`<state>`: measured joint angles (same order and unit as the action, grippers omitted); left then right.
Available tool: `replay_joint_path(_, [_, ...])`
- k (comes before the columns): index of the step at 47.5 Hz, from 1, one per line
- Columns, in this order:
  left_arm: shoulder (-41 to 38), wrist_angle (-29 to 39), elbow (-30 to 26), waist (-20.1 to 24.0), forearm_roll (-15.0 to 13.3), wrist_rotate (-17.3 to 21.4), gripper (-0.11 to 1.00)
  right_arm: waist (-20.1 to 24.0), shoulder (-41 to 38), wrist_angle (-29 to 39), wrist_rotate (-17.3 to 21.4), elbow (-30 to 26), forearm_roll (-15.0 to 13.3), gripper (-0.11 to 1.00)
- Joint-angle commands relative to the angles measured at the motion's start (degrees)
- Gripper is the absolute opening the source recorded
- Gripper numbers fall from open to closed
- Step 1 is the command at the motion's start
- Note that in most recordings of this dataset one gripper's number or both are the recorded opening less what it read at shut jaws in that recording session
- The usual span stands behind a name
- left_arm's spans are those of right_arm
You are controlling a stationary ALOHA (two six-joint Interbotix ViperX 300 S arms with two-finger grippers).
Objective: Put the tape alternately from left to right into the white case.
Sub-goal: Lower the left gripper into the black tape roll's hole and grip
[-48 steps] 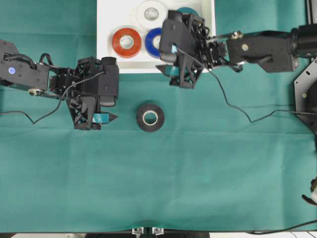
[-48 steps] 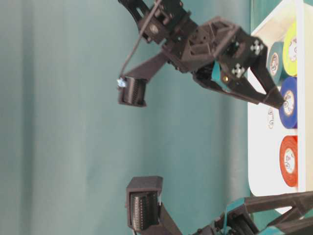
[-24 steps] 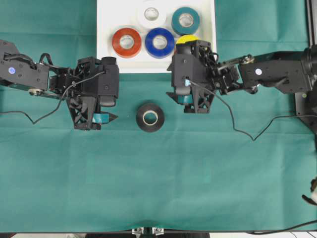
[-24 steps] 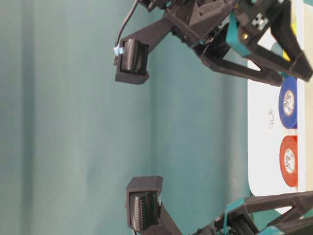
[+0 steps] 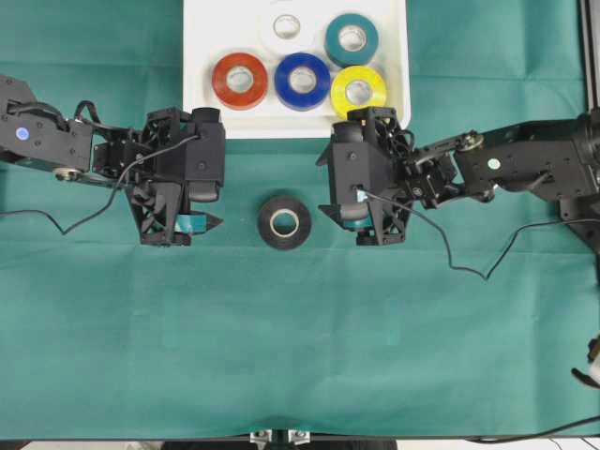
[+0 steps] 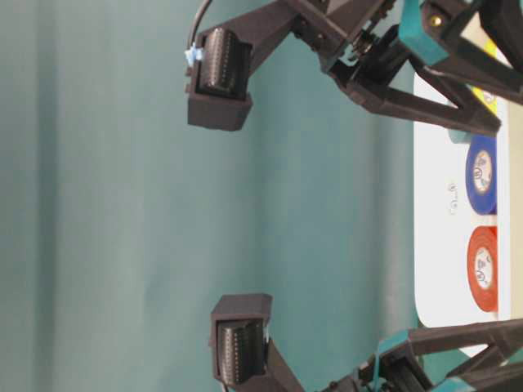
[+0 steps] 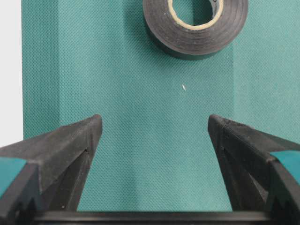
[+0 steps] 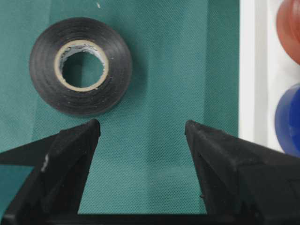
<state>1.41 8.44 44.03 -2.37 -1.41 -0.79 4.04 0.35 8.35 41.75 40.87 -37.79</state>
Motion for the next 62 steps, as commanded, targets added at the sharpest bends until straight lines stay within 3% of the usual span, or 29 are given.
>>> replay_joint_path(1, [1.5, -0.4, 0.0, -0.3, -0.1, 0.0, 0.75, 0.2, 1.6, -0.4, 0.0, -0.4, 0.0, 0.82])
replay_joint_path(25, [-0.1, -1.4, -3.1, -2.8, 0.0, 0.7, 0.75, 0.2, 2.3, -0.4, 0.1, 2.5, 0.0, 0.82])
replay_joint_path(62, [-10.8, -2.8, -12.0, -4.7, 0.0, 0.9, 0.75, 0.2, 4.9, -0.4, 0.2, 5.3, 0.2, 0.82])
